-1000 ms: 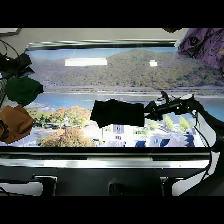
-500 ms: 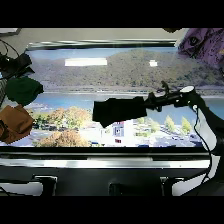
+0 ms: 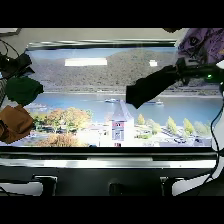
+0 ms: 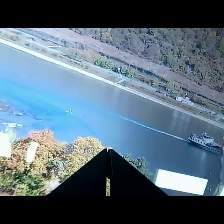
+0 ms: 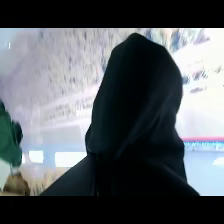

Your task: Fold the clothes and pants, and hang the long-sleeved shirts on hangers.

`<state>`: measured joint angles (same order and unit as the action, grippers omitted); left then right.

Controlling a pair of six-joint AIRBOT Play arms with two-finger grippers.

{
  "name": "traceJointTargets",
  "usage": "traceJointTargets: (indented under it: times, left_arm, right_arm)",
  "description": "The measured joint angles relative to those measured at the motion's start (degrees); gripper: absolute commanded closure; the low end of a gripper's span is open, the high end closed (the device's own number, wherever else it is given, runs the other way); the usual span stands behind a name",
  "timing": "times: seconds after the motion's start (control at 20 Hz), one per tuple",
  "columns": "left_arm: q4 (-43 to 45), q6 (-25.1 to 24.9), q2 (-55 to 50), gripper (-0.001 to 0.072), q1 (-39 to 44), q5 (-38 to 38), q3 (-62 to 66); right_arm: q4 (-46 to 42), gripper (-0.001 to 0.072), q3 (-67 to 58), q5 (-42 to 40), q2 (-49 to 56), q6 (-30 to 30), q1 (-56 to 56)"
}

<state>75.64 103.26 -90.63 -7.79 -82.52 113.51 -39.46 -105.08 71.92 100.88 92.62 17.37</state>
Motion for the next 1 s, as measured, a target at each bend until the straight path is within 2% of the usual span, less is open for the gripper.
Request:
traceJointTargets:
  times: [0.2, 0.45, 0.8, 1.0]
  left_arm:
    - [0.0, 0.0, 0.0, 0.0687, 0.0, -0.37, 0.0]
    - [-0.09, 0.0, 0.0, 0.0687, 0.0, -1.38, 0.0]
    - [-0.15, 0.0, 0.0, 0.0687, 0.0, -2.08, 0.0]
    - [-0.17, 0.0, 0.0, 0.0687, 0.0, -3.17, 0.0]
  right_arm:
    - [-6.34, 0.0689, -8.55, -2.58, -0.11, 9.31, 1.66]
    - [-12.92, 0.0689, -11.98, -6.8, -0.52, 18.27, 3.04]
    - [-28.26, 0.0687, -12.72, -9.46, -2.89, 26.16, 3.52]
    - [-37.4, 0.0687, -12.76, -4.87, -4.02, 25.66, 3.56]
